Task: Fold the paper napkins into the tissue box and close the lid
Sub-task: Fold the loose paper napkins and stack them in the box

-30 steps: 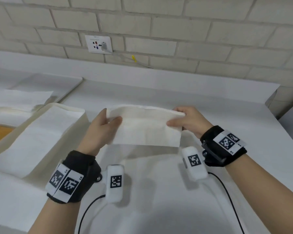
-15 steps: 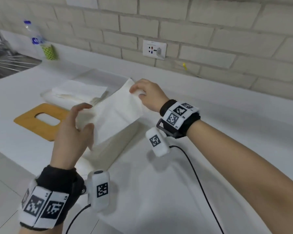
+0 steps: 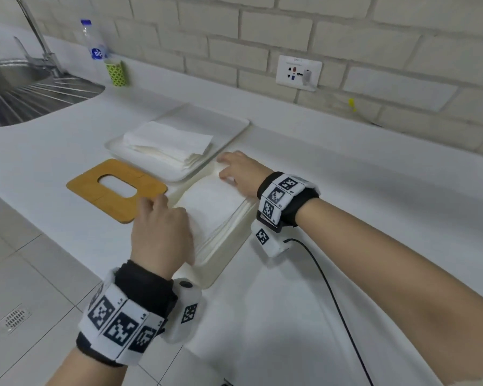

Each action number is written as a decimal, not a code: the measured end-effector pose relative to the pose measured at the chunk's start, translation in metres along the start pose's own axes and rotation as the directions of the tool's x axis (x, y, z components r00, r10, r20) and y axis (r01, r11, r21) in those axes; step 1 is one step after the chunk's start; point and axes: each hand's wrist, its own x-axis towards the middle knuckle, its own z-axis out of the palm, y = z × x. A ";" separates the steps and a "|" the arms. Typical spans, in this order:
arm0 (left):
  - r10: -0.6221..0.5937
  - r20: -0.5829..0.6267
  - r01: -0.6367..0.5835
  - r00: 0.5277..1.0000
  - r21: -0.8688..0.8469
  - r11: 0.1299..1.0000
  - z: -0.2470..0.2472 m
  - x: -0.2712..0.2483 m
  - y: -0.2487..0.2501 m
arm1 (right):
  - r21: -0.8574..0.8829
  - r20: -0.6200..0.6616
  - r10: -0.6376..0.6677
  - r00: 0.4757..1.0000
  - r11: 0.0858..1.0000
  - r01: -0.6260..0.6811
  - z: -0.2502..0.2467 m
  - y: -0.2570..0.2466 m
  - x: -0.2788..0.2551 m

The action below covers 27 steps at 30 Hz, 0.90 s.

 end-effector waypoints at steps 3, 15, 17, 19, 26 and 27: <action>0.182 0.029 -0.184 0.983 0.089 0.979 0.000 -0.003 0.005 | 0.007 -0.041 -0.136 0.990 0.991 0.136 -0.002 -0.002 -0.010; 0.171 0.672 -0.192 0.720 -0.043 0.980 -0.009 0.003 0.024 | -0.045 0.369 0.045 0.928 0.999 -0.031 -0.007 -0.006 -0.054; 0.228 0.690 -0.333 0.687 0.019 0.943 -0.008 0.007 0.026 | -0.080 0.384 0.096 0.918 0.994 -0.071 -0.008 -0.006 -0.070; 0.302 0.679 -0.421 0.670 0.013 0.907 -0.007 0.013 0.030 | -0.023 0.353 0.158 0.922 0.987 -0.160 -0.007 -0.003 -0.091; 0.506 0.525 -0.599 0.685 0.010 0.801 0.006 0.035 0.058 | -0.054 0.330 0.453 0.828 0.885 -0.463 0.001 -0.005 -0.159; 0.508 0.514 -0.597 0.691 0.010 0.802 0.010 0.036 0.064 | -0.073 0.324 0.476 0.818 0.874 -0.480 0.003 -0.007 -0.163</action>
